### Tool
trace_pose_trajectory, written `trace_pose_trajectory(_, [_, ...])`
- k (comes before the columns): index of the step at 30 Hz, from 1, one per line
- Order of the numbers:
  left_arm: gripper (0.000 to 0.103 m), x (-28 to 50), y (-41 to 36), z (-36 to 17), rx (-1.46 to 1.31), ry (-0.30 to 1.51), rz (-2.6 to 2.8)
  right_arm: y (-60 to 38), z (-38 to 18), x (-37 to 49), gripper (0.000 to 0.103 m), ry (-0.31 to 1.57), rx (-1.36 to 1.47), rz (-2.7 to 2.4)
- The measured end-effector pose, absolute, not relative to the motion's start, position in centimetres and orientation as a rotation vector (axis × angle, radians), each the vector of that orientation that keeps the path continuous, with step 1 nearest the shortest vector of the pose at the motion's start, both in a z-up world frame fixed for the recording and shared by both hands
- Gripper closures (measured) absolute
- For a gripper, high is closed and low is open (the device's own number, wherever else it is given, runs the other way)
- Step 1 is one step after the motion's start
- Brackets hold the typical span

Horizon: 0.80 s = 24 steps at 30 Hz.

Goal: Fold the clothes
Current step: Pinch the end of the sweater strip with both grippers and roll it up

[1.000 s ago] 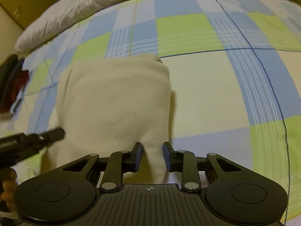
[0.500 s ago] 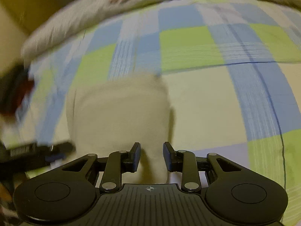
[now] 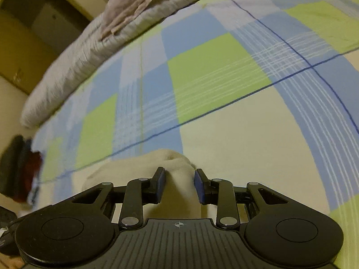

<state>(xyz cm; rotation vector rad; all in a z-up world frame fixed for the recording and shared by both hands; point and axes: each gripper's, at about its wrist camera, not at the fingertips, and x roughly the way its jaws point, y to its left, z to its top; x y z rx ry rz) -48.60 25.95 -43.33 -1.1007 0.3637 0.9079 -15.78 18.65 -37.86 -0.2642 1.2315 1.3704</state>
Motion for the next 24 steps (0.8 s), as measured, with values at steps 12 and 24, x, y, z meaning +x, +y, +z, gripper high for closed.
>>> trace_pose_trajectory(12, [0.081,-50.6,15.5,-35.6,-1.067,0.375,0.991,11.6,-32.3,-16.5,0.073,1.061,-0.479,1.581])
trace_pose_trajectory(24, [0.078,-49.6,9.1,-37.6,-1.336,0.274,1.268,10.2,-35.3,-17.8,0.072,1.245,-0.607,1.632])
